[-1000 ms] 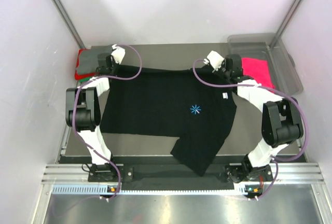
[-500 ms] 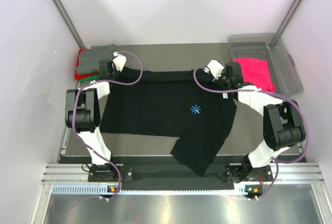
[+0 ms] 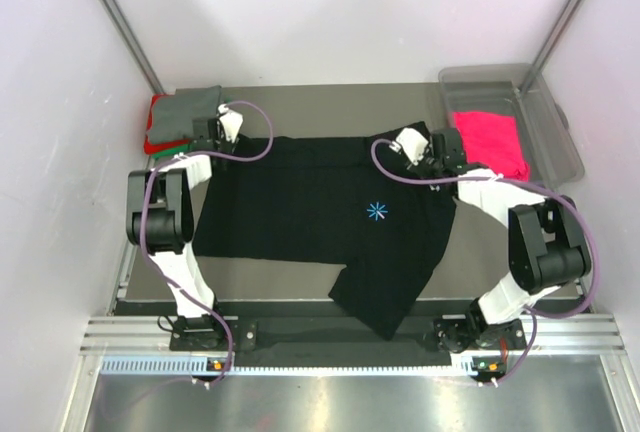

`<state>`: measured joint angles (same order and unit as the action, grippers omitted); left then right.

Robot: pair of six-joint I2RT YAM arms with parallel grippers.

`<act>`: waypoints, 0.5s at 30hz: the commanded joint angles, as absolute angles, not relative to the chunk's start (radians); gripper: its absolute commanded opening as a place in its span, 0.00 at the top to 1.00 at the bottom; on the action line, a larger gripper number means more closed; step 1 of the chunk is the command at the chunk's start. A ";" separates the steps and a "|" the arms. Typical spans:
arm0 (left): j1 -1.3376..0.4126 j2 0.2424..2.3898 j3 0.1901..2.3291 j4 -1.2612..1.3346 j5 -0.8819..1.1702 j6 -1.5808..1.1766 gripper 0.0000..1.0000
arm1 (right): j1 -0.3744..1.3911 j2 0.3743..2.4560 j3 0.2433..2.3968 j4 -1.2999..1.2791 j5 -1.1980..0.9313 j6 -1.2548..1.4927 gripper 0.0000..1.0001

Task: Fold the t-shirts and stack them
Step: Fold the tshirt

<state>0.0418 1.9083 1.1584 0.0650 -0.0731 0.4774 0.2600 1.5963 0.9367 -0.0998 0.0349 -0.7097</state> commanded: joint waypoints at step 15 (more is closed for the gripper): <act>0.011 1.823 1.325 -0.103 0.136 0.344 0.44 | 0.236 1.771 1.449 -0.533 -0.340 -0.684 0.52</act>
